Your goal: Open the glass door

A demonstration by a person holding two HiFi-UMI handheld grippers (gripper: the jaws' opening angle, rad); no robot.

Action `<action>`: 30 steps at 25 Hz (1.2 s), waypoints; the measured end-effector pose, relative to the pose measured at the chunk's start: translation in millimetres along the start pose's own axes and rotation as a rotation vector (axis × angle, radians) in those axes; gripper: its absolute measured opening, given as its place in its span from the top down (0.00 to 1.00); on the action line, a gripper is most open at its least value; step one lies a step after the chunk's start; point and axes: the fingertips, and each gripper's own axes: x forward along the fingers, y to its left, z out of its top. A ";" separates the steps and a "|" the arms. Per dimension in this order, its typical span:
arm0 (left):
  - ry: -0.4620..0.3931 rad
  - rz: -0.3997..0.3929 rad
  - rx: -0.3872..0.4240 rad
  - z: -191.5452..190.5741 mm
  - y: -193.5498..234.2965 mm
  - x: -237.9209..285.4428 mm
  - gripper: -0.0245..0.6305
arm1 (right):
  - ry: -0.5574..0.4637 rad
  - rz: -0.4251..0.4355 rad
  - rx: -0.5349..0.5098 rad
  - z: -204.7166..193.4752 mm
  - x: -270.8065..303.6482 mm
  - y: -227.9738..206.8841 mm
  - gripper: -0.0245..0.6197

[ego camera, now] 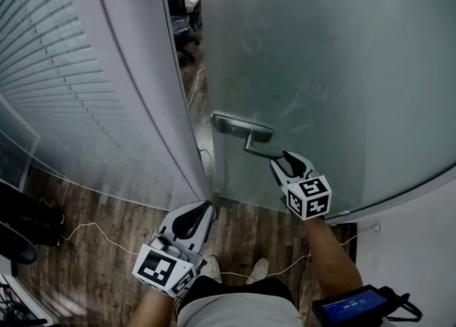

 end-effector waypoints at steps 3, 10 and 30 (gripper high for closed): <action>0.000 0.001 -0.009 -1.6 -1.2 0.0 0.96 | 0.000 -0.014 0.007 1.3 9.2 -7.1 0.71; -0.009 -0.004 -0.010 -28.9 -10.6 -4.2 0.96 | 0.007 -0.029 0.047 -21.1 27.8 -16.9 0.71; 0.005 0.012 -0.016 2.6 -7.5 24.0 0.96 | 0.076 -0.106 0.102 28.1 96.0 -93.5 0.71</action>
